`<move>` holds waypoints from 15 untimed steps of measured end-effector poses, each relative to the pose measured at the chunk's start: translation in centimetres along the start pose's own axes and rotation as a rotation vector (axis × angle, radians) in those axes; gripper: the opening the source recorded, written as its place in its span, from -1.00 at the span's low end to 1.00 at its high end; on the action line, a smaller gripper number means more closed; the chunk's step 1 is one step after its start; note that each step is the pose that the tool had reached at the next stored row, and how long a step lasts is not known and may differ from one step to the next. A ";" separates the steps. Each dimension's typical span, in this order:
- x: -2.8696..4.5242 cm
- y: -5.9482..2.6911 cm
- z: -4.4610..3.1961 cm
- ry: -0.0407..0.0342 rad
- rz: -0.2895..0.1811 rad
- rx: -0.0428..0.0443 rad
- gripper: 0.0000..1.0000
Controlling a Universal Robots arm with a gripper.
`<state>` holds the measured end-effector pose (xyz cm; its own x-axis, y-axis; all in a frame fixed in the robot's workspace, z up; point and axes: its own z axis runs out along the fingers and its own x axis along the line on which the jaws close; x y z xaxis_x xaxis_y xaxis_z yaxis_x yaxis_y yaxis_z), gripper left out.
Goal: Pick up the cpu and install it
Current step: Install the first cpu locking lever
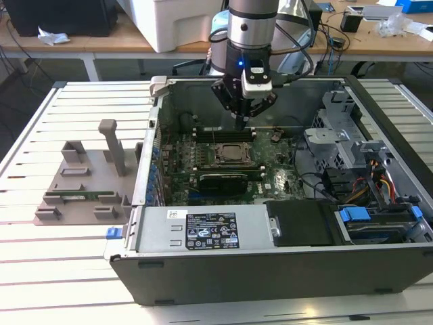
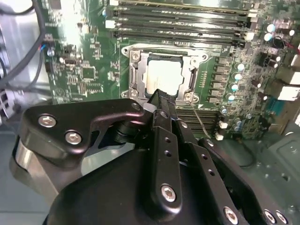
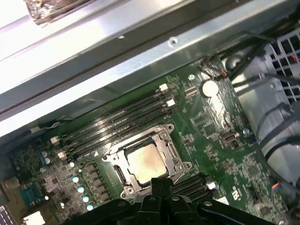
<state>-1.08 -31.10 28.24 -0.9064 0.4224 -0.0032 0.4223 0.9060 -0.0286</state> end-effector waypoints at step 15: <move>-0.01 0.00 0.00 -0.0043 -0.216 -0.0040 -0.79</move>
<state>-1.07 -31.10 28.23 -0.9760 0.2179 -0.0017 0.2179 0.9757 -0.0251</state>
